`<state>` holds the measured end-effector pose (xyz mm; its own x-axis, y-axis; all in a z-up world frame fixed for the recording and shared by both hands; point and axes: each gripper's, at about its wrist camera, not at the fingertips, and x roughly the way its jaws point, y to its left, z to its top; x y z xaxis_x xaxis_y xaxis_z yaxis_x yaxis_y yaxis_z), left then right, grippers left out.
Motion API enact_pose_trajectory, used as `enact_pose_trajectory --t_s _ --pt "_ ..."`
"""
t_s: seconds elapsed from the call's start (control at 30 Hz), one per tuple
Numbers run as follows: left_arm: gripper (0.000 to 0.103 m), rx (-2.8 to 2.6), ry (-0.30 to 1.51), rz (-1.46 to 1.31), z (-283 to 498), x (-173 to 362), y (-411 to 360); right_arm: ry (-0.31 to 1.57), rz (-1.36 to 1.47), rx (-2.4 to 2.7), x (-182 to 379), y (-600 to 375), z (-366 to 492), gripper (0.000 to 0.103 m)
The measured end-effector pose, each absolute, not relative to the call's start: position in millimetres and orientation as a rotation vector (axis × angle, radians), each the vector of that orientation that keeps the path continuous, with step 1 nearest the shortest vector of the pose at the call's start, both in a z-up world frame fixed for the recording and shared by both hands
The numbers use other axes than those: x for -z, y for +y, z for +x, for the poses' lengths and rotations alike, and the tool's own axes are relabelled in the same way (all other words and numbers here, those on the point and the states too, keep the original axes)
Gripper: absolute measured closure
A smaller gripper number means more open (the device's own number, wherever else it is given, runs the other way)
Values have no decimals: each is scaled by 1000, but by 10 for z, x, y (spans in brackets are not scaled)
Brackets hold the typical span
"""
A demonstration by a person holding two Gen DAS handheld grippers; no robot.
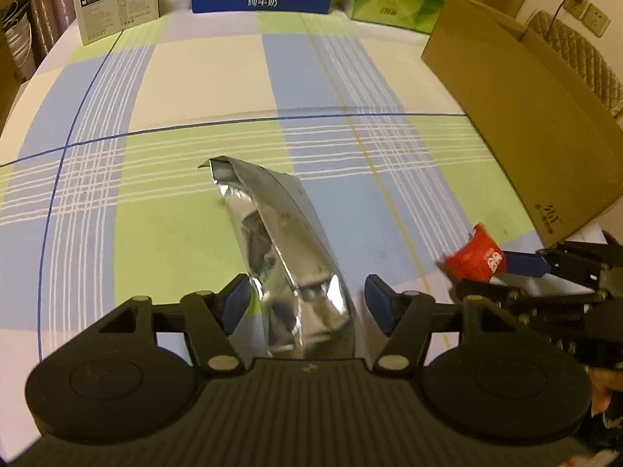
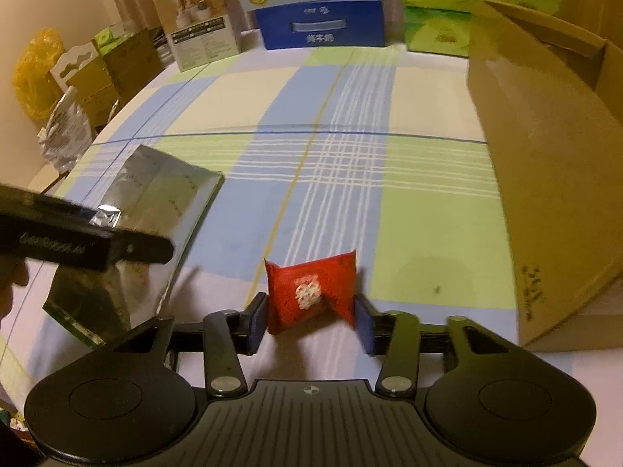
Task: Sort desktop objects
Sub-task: 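Lift the foil bag and red packet and hold them above the table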
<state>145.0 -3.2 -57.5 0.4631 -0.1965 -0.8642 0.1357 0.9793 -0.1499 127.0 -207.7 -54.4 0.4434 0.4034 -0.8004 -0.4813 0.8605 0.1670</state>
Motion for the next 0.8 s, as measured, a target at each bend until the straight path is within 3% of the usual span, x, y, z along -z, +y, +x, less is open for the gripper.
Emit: enact_pose_trajectory --t_s 0.13,0.33,0.63,0.8 --pt "43 204 1107 -34 1503 638 -77 940 -126 -524 564 -2079 1270 25" --pt "45 196 1118 -2 1520 680 -111 943 -135 -520 603 -2100 1274 24" --pt "61 242 1106 10 1487 653 -104 941 -125 -544 594 -2034 1257 24" --pt "59 259 1112 47 1487 652 -147 936 -133 -542 593 -2034 1253 24"
